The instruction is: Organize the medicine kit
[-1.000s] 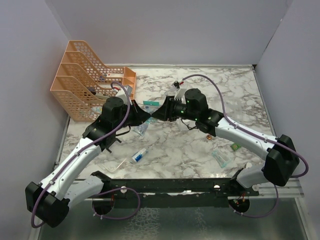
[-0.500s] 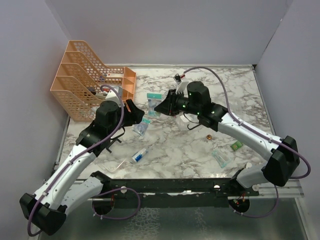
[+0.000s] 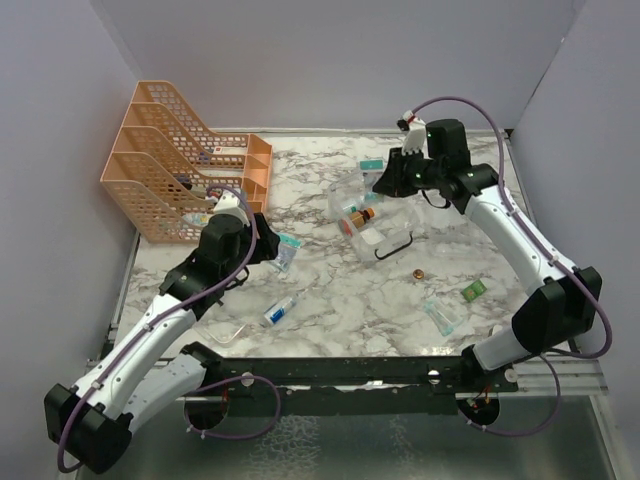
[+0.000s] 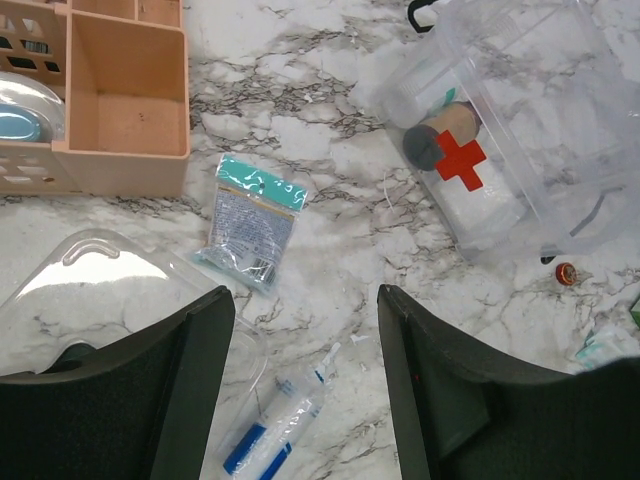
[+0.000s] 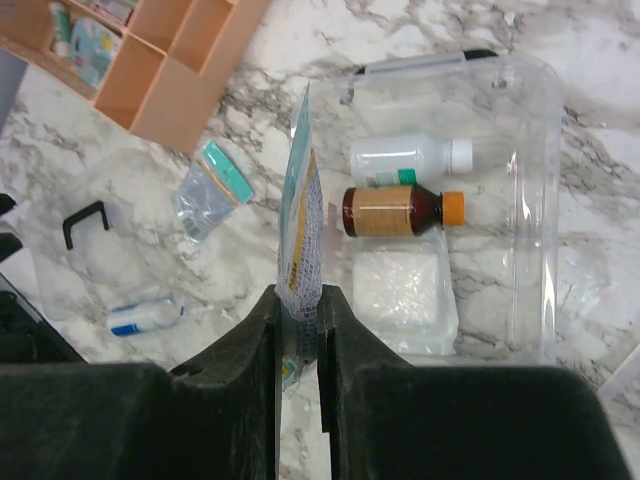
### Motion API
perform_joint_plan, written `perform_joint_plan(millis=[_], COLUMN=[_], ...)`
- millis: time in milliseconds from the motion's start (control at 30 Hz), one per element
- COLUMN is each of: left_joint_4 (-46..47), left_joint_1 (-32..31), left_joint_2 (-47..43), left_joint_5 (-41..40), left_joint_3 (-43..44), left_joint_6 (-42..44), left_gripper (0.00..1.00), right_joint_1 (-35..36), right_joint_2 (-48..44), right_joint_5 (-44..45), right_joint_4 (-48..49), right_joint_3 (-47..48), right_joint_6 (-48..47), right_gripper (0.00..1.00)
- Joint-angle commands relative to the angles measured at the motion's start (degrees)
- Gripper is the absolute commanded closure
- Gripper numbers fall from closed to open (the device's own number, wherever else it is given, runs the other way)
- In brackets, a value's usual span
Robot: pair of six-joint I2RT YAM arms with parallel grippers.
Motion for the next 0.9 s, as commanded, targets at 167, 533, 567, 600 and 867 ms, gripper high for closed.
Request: perform_joint_plan(millis=[167, 533, 567, 600, 867], left_joint_4=[2.9, 2.7, 2.8, 2.8, 2.8], left_joint_1=[0.1, 0.1, 0.1, 0.1, 0.1], left_joint_2=[-3.2, -5.9, -6.0, -6.0, -5.9], left_joint_5=[0.9, 0.4, 0.3, 0.2, 0.4], left_joint_3=[-2.8, -3.2, -3.2, -3.1, -3.1], left_joint_6=[-0.4, -0.4, -0.4, -0.4, -0.4], left_gripper=[0.39, 0.38, 0.38, 0.38, 0.37], right_joint_1=[-0.6, -0.5, -0.5, -0.5, -0.5], right_joint_2=[6.1, 20.4, 21.3, 21.9, 23.8], right_joint_5=[2.0, -4.9, -5.2, -5.8, -9.6], right_joint_4=[-13.2, -17.1, -18.0, -18.5, -20.2], right_joint_3=[5.0, 9.0, 9.9, 10.5, 9.7], right_joint_6=[-9.5, -12.0, -12.5, -13.0, -14.8], right_gripper=[0.99, 0.99, 0.99, 0.99, 0.98])
